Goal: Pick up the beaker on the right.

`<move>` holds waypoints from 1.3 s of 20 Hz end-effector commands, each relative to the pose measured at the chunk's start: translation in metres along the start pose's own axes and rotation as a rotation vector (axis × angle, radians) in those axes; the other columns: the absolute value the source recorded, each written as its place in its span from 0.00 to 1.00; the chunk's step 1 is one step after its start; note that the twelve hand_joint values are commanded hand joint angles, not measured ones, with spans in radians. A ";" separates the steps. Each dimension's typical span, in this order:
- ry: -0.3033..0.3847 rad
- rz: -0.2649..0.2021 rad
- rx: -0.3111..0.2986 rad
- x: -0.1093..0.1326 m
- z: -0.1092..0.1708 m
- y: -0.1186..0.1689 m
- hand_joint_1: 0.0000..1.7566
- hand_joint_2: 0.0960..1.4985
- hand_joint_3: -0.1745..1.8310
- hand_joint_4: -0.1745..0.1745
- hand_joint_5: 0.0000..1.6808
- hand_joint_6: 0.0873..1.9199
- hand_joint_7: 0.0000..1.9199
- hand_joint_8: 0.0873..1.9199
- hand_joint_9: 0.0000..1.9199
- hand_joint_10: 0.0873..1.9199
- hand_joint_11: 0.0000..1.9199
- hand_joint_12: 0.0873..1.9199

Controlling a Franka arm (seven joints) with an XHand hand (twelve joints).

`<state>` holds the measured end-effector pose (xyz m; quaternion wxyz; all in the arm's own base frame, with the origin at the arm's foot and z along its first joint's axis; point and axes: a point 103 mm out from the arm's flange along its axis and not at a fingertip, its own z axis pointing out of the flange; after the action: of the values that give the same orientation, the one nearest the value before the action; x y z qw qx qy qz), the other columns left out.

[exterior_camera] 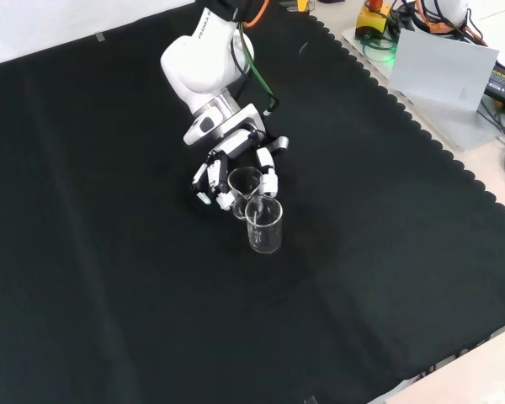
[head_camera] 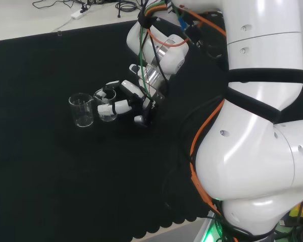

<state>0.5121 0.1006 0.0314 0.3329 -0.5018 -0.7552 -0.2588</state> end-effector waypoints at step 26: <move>-0.278 0.012 0.067 0.048 -0.078 -0.001 0.74 0.62 0.10 0.00 0.75 0.24 0.68 0.23 0.76 0.31 0.56 0.44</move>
<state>0.5172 0.0654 0.1088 0.2420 -0.5339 -0.7920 -0.1707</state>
